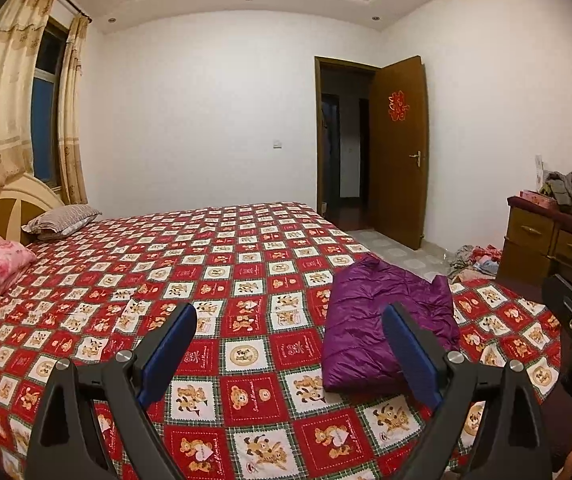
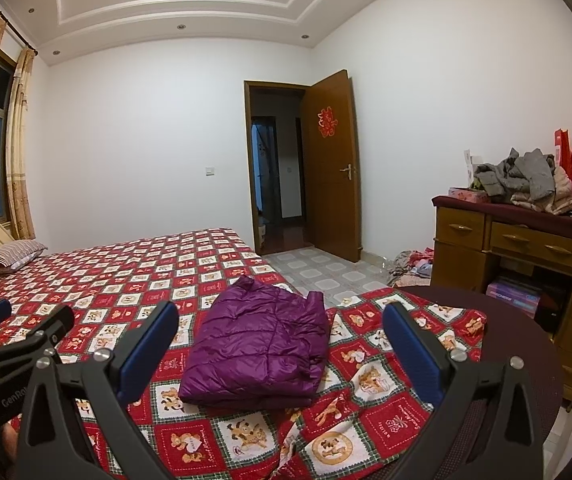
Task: Fold large clothes
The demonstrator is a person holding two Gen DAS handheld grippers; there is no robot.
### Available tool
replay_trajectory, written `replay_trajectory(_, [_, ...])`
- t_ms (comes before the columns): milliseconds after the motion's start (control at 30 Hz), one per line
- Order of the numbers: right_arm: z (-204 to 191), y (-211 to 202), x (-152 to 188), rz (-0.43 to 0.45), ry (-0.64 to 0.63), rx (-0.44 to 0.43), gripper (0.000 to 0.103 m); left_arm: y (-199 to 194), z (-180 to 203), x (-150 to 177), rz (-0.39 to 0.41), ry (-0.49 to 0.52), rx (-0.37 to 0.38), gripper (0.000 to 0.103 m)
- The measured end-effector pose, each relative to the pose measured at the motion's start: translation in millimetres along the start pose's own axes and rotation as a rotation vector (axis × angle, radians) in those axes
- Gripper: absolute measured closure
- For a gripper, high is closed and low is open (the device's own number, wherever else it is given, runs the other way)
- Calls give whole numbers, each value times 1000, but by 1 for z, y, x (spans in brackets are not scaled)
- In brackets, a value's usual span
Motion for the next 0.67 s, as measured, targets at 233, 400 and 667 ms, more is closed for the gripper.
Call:
replay_trajectory(233, [2,-3,3,-2,13,5,0,-5,5,2,29,23,10,8])
replay_trajectory(400, [-2,-7,4,-7,12,8,0,-4,4,2,26,23,-5,9])
replay_trajectory(667, [-6,-10,5,-11,14,9,0,0,5,4,-5,28,1,8])
Point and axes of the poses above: each gripper's, at about its wrist camera, not at the fingertips, and y roughly the way its jaws point, z to its right, x to its underside, the point moved 3 cm from there along y, roughly the way its jaws point, and after that the axes turned 10 degrees about y, right-handed, at the moved point
